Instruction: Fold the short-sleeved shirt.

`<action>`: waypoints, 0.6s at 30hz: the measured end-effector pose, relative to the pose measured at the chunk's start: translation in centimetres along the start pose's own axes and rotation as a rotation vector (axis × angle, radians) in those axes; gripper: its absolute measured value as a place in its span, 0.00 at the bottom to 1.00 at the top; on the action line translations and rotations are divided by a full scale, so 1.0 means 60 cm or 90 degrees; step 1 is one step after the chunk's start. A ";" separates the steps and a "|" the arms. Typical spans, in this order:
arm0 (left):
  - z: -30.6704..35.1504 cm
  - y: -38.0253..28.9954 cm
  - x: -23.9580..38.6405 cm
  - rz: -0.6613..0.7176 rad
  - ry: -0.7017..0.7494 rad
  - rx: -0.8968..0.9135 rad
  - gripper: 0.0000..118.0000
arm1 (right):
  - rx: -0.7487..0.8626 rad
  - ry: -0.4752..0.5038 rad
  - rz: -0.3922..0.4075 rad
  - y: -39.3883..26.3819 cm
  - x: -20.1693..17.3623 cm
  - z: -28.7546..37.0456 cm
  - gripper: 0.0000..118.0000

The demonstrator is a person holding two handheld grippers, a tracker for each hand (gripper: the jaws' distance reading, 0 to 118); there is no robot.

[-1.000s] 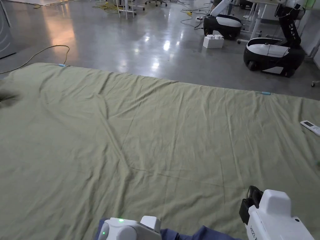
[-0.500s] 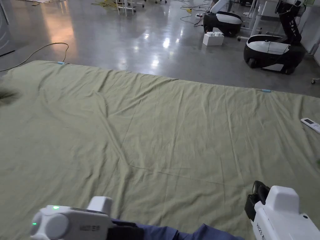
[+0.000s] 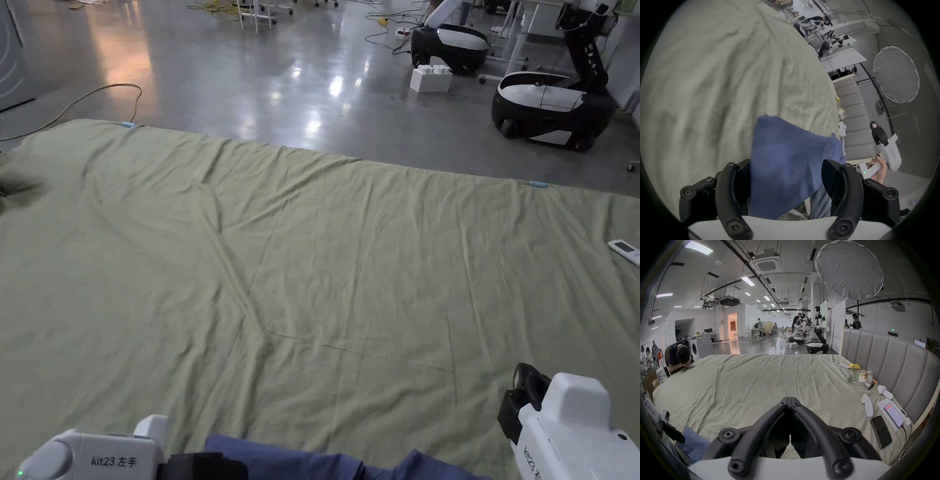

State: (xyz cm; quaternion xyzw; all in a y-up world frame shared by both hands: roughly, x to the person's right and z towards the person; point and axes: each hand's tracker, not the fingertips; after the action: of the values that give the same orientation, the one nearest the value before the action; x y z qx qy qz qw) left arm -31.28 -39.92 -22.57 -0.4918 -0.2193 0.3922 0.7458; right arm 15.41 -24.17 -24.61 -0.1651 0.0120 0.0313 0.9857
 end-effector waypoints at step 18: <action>0.011 -0.007 -0.032 0.021 -0.026 0.076 0.13 | -0.012 -0.012 0.007 -0.001 0.002 0.011 0.01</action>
State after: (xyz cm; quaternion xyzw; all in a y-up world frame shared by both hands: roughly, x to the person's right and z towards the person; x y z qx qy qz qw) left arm -32.70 -41.18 -21.79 -0.4419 -0.2024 0.4263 0.7629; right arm 15.55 -23.99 -23.94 -0.1737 0.0033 0.0380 0.9841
